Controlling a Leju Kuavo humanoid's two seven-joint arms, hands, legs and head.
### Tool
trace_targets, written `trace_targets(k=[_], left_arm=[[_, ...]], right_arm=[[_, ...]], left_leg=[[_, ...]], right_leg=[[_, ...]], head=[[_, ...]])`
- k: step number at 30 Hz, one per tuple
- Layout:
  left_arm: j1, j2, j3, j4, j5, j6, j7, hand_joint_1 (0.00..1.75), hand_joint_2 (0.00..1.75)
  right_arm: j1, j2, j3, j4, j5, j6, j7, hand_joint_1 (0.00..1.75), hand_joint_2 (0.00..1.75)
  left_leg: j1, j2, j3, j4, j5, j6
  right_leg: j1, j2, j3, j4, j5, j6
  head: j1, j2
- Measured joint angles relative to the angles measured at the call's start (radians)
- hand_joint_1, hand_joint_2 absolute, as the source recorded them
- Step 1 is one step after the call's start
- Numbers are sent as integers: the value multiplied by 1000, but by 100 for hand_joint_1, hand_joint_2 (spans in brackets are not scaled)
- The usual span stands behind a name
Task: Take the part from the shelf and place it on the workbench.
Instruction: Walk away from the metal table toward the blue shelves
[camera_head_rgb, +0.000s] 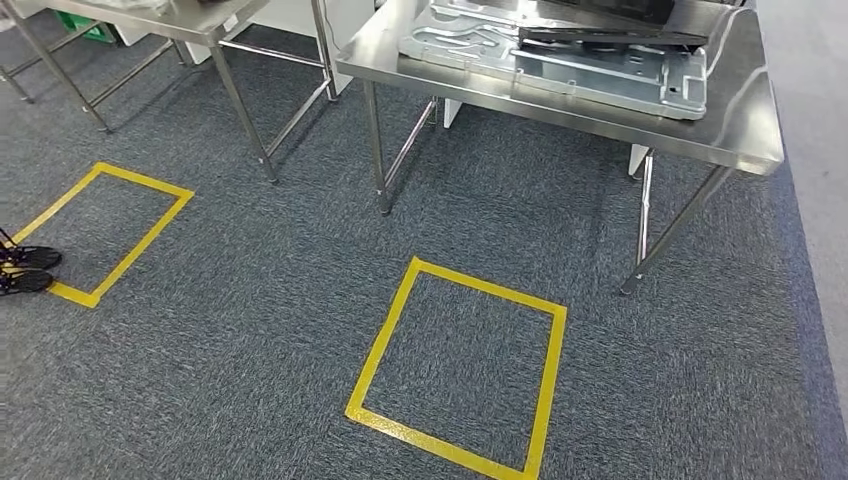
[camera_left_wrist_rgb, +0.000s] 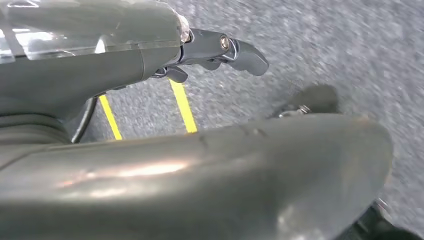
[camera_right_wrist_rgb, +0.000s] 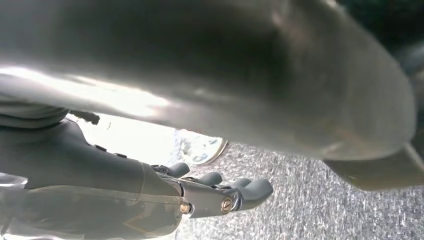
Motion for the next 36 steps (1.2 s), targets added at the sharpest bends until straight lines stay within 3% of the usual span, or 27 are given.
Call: trace_targets(k=[2, 4, 6, 7, 8, 9, 11, 13, 15, 16, 18, 20, 21, 22, 23, 24, 26, 28, 30, 31, 32, 35, 36], left_arm=[[3, 0, 0, 0, -4, 1, 0, 0, 0], [-1, -1, 0, 0, -4, 1, 0, 0, 0], [-3, -3, -1, 0, -4, 1, 0, 0, 0], [-2, -4, -1, 0, -4, 1, 1, 0, 0], [-1, -4, -1, 0, -4, 1, 1, 0, 0], [0, -4, -1, 0, -4, 1, 2, 0, 0], [0, -4, -1, 0, -6, 1, 2, 0, 0], [-3, -4, -2, 0, -9, 1, 3, 0, 0], [-1, -5, -2, 0, -12, 1, 4, 0, 0], [1, -4, -3, 0, -13, 1, 5, 0, 0], [2, -4, -5, 0, -14, 0, 6, 0, 0], [-1, -4, -7, 0, -14, 0, 6, 0, 0], [-2, -4, -7, 0, -14, 0, 6, 0, 0], [-2, -4, -7, 0, -14, 0, 7, 0, 0], [-1, -4, -7, 0, -14, 0, 7, 0, 0], [1, -4, -7, 0, -14, 0, 8, 0, 0], [0, -4, -7, 0, -14, 0, 8, 0, 0], [-6, -4, -7, 0, -14, 0, 7, 0, 0], [-7, -4, -8, 0, -14, 0, 7, 0, 0], [-4, -4, -8, 0, -14, 0, 7, 0, 0], [-1, -4, -8, 0, -14, 0, 7, 0, 0], [-2, -4, -8, 0, -14, 0, 7, 0, 0], [-3, -5, -8, 0, -14, 0, 7, 0, 0]], right_arm=[[-1, 0, 0, 0, 1, 2, 2, 0, 0], [0, -2, -1, 0, 1, 3, 3, 0, 0], [-2, -2, -2, 0, 1, 4, 4, 0, 0], [-3, -3, -2, 0, 1, 5, 5, 0, 0], [-4, -3, -2, 0, 2, 5, 6, 0, 0], [-4, -3, -3, 0, 2, 5, 8, 0, 0], [-2, -3, -3, 1, 4, 7, 13, 0, 0], [0, -3, -3, 1, 5, 9, 14, 0, 0], [-2, -2, -3, 2, 6, 11, 14, 0, 0], [-4, 1, -3, 2, 6, 12, 14, 0, 0], [-3, 4, -3, 2, 7, 14, 14, 0, 0], [0, 5, -4, 2, 8, 15, 15, 0, 0], [1, 5, -4, 2, 9, 15, 15, 0, 0], [2, 5, -5, 2, 10, 15, 16, 0, 0], [2, 5, -5, 2, 12, 15, 16, 0, 0], [1, 5, -5, 2, 13, 16, 17, 0, 0], [1, 5, -6, 2, 16, 16, 19, 0, 0], [2, 5, -6, 2, 19, 16, 22, 0, 0], [1, 5, -6, 2, 22, 16, 24, 0, 0], [0, 5, -6, 2, 23, 16, 25, 0, 0], [-1, 5, -7, 2, 24, 16, 25, 0, 0], [0, 4, -7, 2, 25, 17, 25, 0, 0], [0, 4, -7, 2, 25, 17, 25, 0, 0]], left_leg=[[6, -22, 1, -10, 7, 8], [11, -43, 1, -16, 14, 15], [11, -66, -1, -15, 15, 18], [12, -79, -1, -15, 16, 18], [12, -94, 0, -13, 16, 17], [14, -109, 1, -10, 15, 15], [15, -139, -4, 2, 13, 6], [16, -162, -19, 12, 15, -8], [18, -183, -32, 12, 23, -22], [19, -181, -36, 14, 23, -28], [18, -140, -59, 59, -5, -36], [18, -88, -115, 180, -66, -43], [19, -78, -144, 245, -91, -45], [20, -73, -163, 288, -101, -46], [20, -69, -163, 293, -92, -46], [20, -64, -143, 258, -66, -43], [14, -28, -69, 123, -6, -33], [4, 7, -23, 31, 13, -20], [-1, -1, -20, 14, 8, -10], [3, -12, -19, 9, 11, -6], [6, -23, -17, 3, 14, -1], [12, -48, -14, -9, 23, 11], [12, -52, -15, -9, 24, 13]], right_leg=[[-3, 31, -6, 23, -21, 11], [-9, 90, -47, 117, -77, 20], [-11, 113, -103, 239, -125, 25], [-12, 116, -115, 268, -126, 27], [-14, 117, -110, 259, -105, 29], [-18, 122, -89, 214, -68, 30], [-26, 162, -38, 95, -6, 31], [-30, 199, -18, 32, 2, 24], [-29, 193, -19, 22, -2, 10], [-28, 181, -19, 20, 1, 3], [-29, 154, -16, 13, 6, -12], [-25, 122, -15, 12, 6, -20], [-23, 107, -15, 12, 5, -22], [-21, 92, -15, 12, 4, -23], [-20, 79, -14, 12, 3, -23], [-19, 66, -11, 12, 1, -23], [-15, 42, -4, 12, -5, -18], [-9, 21, -1, 13, -10, -10], [-5, -1, 3, 10, -13, -2], [-5, -4, 6, 10, -15, 4], [-7, 12, 6, 16, -23, 10], [-13, 98, -32, 99, -79, 20], [-13, 108, -45, 123, -93, 20]], head=[[0, 0], [0, 0], [0, 0], [0, 0], [0, 0], [0, 0], [0, 0], [0, 0], [0, 0], [0, 0], [0, 0], [0, 0], [0, 0], [0, 0], [0, 0], [0, 0], [0, 0], [0, 0], [0, 0], [0, 0], [0, 0], [0, 0], [0, 0]])
